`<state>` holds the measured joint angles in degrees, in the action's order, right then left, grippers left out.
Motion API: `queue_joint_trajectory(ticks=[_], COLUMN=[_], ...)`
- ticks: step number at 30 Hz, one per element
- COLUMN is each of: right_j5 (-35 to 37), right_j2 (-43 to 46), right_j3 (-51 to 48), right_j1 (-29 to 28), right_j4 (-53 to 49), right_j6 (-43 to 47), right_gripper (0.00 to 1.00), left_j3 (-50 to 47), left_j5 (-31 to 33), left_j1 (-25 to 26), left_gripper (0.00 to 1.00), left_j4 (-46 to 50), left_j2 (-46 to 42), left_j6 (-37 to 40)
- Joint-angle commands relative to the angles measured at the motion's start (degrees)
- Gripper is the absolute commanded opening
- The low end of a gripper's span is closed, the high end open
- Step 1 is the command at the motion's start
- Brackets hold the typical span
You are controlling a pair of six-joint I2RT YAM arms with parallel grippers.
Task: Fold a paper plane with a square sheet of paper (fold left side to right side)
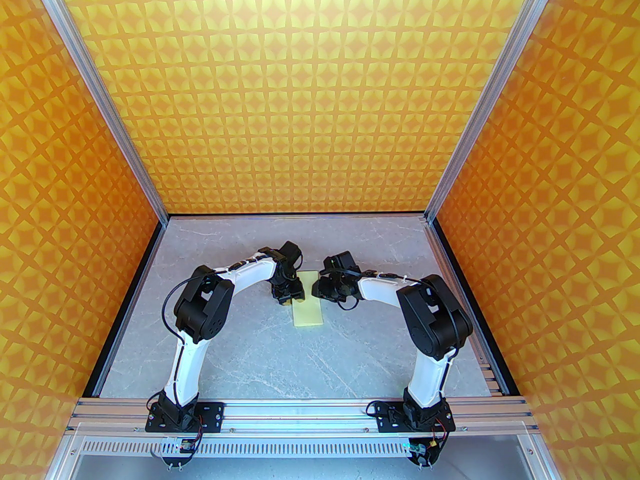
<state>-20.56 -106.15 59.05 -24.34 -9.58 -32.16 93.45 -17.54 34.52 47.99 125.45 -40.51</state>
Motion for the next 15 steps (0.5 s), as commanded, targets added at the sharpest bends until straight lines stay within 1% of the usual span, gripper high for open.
queue_joint_trajectory(ticks=[1,2,6,7,9,15], right_j5=[1.2,0.6,-3.2,-4.3,-5.5,-4.1], right_j2=[3.1,3.2,2.6,2.0,0.6,-1.6], right_j3=[-1.7,-2.2,-4.0,-3.9,-3.6,-2.3], right_j1=[0.0,0.0,0.0,0.0,0.0,0.0], right_j4=[0.7,1.3,5.5,6.1,6.4,4.9], right_j6=[-0.4,-1.0,-3.0,-3.3,-3.9,-2.6], right_gripper=[0.24,0.24,0.14,0.13,0.12,0.13], left_j3=[-2.1,-2.0,-2.2,-2.2,-2.2,-2.2], left_j5=[7.6,7.6,7.5,7.6,7.6,7.6], left_j1=[0.3,0.3,0.3,0.4,0.5,0.4], left_gripper=[0.33,0.33,0.33,0.33,0.33,0.33], left_j4=[-9.8,-9.8,-9.8,-9.8,-9.9,-9.8], left_j2=[8.1,8.1,8.1,8.1,8.0,7.8], left_j6=[0.3,0.3,0.4,0.4,0.3,0.4])
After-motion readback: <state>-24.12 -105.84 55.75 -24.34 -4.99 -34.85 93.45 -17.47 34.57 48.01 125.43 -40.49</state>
